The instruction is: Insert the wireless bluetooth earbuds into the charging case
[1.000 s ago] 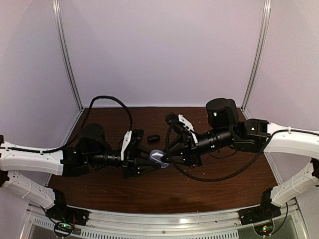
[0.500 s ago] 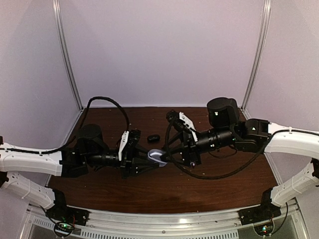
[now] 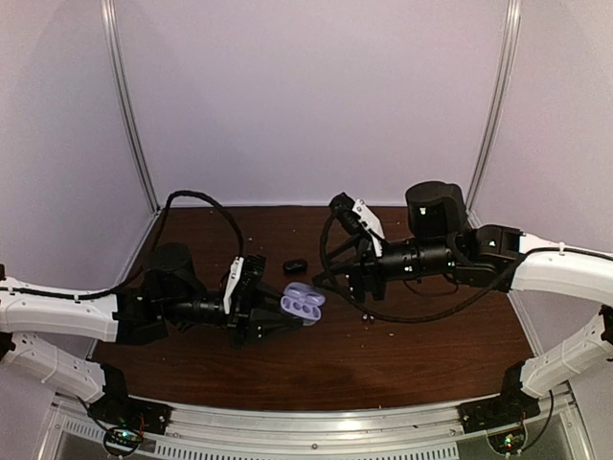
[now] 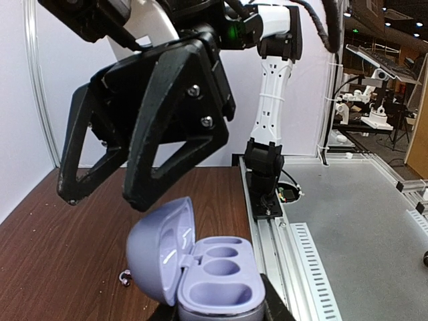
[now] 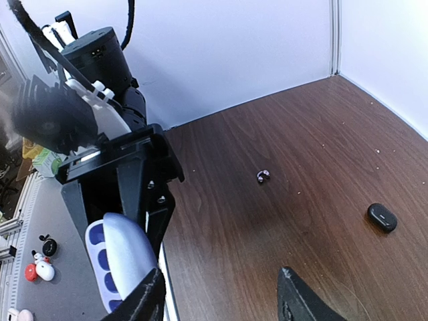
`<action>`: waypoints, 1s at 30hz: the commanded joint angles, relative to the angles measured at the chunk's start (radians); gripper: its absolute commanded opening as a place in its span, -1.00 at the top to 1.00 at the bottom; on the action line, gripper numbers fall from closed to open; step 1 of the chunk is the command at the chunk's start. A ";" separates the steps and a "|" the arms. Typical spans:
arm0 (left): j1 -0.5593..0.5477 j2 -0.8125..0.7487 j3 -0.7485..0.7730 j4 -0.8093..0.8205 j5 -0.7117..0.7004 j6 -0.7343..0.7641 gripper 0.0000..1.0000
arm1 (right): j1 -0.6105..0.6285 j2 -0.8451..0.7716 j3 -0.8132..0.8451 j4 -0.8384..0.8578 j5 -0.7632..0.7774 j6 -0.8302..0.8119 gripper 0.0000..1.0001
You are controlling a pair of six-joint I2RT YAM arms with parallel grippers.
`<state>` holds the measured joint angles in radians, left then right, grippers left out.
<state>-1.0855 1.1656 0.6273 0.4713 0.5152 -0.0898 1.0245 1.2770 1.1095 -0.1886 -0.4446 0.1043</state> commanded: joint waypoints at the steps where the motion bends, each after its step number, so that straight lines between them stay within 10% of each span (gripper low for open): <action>1: -0.002 -0.010 -0.004 0.077 -0.028 -0.024 0.85 | -0.013 -0.044 -0.012 0.035 0.032 0.018 -0.20; 12: 0.034 -0.020 -0.071 0.166 -0.114 -0.082 0.88 | -0.238 -0.123 -0.180 0.096 0.075 0.187 -0.43; 30: 0.050 -0.044 -0.121 0.182 -0.174 -0.097 0.88 | -0.459 0.218 -0.344 0.113 0.051 0.146 0.07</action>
<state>-1.0420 1.1389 0.5171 0.5930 0.3553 -0.1795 0.6014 1.4223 0.7742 -0.1406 -0.3317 0.2661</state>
